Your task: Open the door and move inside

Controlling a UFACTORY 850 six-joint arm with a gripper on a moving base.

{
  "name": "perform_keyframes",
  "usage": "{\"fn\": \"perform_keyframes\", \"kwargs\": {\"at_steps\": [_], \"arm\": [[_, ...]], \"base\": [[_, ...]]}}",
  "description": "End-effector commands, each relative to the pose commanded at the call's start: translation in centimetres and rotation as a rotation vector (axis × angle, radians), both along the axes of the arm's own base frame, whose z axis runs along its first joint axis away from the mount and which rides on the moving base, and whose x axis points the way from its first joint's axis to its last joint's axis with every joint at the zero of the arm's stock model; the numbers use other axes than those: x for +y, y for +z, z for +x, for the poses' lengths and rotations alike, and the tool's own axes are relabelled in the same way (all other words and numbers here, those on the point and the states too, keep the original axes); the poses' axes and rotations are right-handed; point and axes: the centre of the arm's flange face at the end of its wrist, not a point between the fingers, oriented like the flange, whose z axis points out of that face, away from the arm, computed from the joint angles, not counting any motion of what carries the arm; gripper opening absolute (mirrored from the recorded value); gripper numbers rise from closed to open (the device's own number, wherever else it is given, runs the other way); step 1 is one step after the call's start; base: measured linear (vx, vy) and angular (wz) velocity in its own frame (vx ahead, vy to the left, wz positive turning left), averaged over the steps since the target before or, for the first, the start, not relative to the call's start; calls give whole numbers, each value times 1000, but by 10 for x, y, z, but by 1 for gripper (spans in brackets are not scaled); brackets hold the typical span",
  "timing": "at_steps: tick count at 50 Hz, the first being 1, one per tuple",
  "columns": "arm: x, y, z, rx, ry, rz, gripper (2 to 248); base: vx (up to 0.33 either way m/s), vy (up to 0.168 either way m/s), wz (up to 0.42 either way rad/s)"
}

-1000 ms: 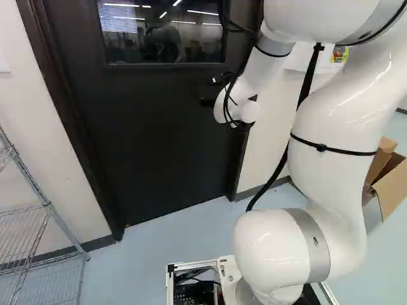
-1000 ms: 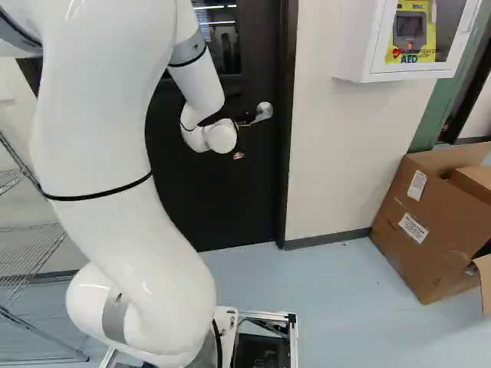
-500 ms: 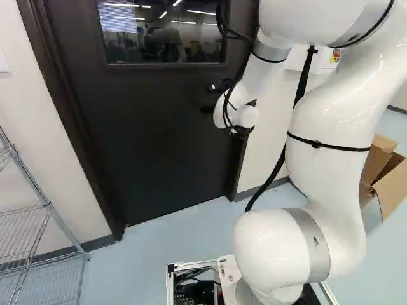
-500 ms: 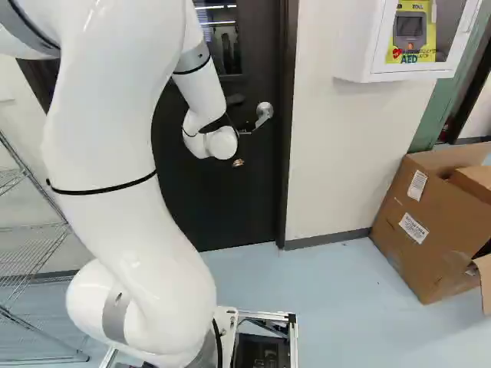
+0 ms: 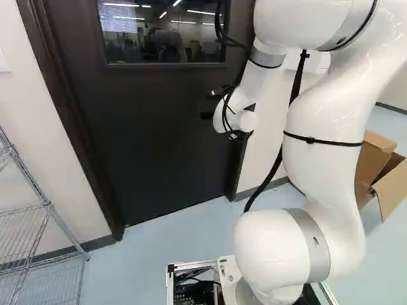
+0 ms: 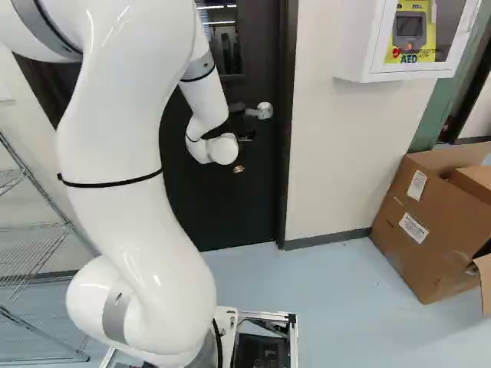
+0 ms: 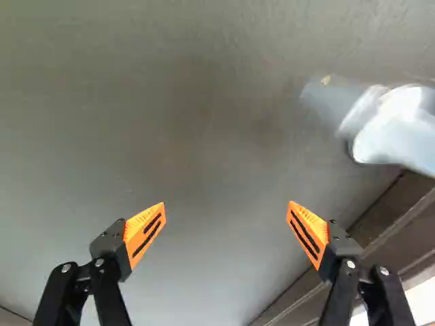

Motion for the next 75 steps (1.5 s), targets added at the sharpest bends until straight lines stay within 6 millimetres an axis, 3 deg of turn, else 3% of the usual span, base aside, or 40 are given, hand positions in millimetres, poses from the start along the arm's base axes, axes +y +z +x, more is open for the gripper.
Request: {"fn": "perform_keyframes", "kwargs": {"at_steps": [24, 49, 75], "arm": [[-1, -16, -4, 33, -3, 3, 247], [-18, 11, -51, 2, -46, 0, 247], [-20, 38, -58, -57, -54, -6, 247]], "base": [[0, 0, 0], [0, 0, 0], [0, 0, 0]]}}
